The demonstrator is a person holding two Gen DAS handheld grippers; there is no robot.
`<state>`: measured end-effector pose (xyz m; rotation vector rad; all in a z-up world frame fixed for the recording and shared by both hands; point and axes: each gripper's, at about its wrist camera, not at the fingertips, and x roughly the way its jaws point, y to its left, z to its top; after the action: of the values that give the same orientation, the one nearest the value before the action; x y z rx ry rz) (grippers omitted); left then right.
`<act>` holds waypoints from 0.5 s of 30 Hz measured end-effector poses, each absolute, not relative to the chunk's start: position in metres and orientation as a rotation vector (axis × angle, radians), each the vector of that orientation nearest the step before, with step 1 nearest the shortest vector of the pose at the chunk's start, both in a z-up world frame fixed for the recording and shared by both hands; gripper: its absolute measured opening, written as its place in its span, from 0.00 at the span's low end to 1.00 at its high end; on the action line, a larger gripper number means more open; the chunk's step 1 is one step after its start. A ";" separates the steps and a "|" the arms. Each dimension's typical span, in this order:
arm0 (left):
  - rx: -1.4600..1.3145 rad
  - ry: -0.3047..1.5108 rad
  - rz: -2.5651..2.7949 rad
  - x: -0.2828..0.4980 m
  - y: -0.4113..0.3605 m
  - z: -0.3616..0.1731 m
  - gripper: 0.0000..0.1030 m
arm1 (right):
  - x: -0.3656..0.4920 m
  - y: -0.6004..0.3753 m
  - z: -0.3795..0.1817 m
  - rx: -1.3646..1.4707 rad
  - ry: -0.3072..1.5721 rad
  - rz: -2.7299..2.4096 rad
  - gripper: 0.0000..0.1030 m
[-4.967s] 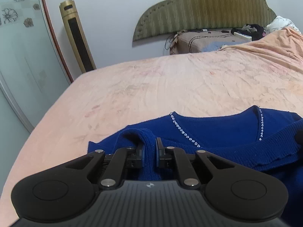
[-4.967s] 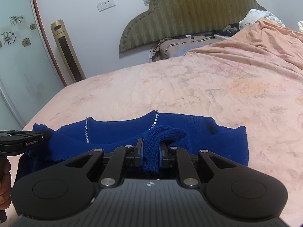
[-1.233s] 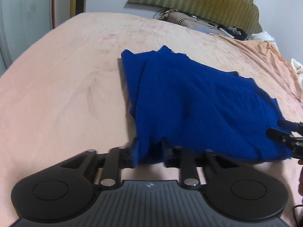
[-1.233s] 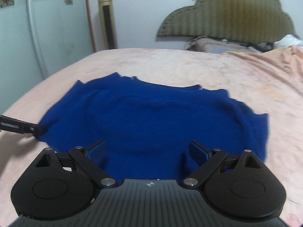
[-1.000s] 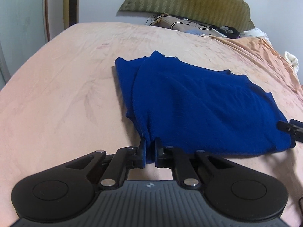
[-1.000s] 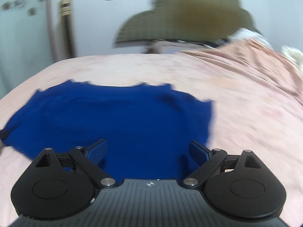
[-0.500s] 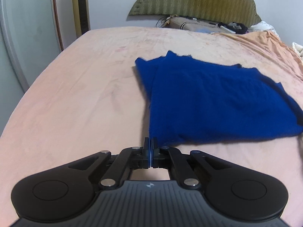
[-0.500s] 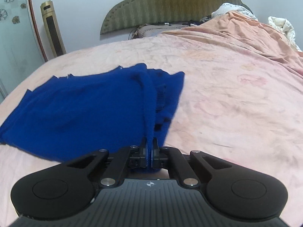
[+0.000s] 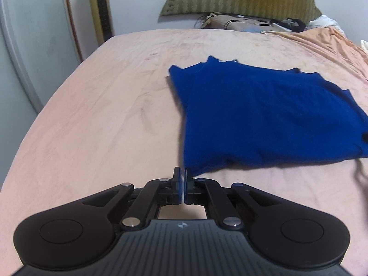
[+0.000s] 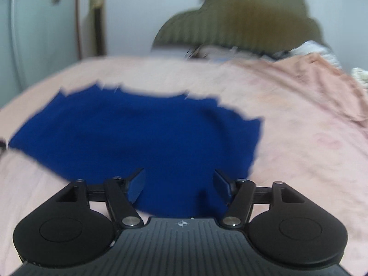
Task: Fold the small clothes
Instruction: 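Pinch and straighten the folded sweater edge with the left gripper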
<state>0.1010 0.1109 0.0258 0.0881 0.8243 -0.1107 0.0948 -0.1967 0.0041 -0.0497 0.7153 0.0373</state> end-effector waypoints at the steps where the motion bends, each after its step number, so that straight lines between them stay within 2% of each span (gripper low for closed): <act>1: 0.083 0.825 -0.107 0.100 0.113 0.026 0.02 | 0.099 -0.194 -0.003 -0.059 0.754 0.037 0.66; 7: 0.081 0.808 -0.083 0.105 0.114 0.034 0.02 | 0.106 -0.182 0.006 -0.015 0.734 0.085 0.68; 13: 0.034 0.799 -0.081 0.118 0.097 0.038 0.03 | 0.116 -0.168 0.015 -0.027 0.708 0.104 0.78; 15: 0.025 0.792 -0.083 0.124 0.089 0.038 0.04 | 0.118 -0.161 0.015 -0.030 0.707 0.110 0.85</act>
<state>0.1245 0.0885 0.0383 0.0249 0.7921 -0.0825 0.1181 -0.1609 0.0146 -0.0296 0.7070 0.1104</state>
